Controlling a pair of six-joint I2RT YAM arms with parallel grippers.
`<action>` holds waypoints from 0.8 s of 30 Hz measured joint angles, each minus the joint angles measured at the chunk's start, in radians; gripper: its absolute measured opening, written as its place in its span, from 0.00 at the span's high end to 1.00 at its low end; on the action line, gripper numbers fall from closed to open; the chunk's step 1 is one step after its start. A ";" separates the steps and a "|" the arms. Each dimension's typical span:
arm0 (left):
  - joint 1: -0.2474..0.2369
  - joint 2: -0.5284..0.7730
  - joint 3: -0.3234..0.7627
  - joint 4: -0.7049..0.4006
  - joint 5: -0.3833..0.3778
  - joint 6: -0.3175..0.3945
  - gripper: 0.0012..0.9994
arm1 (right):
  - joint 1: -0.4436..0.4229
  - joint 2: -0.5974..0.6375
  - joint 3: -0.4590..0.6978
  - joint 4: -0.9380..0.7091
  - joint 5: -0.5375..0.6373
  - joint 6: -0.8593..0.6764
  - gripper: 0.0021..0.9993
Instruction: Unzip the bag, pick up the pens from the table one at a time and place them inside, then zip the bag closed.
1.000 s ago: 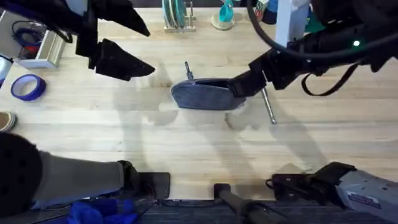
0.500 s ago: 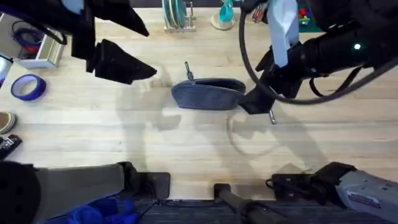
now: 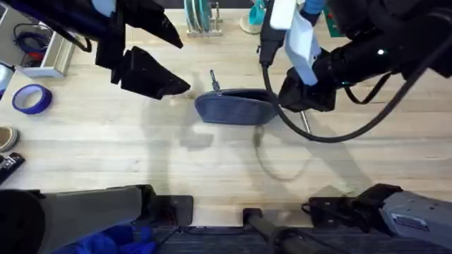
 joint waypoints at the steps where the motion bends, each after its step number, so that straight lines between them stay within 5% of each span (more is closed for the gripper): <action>1: 0.000 -0.002 0.000 0.000 -0.002 -0.004 0.00 | 0.000 0.006 0.000 0.000 0.000 -0.007 0.97; 24: 0.000 -0.053 0.000 0.003 -0.029 -0.068 0.00 | 0.000 0.130 0.000 0.062 0.000 -0.112 0.97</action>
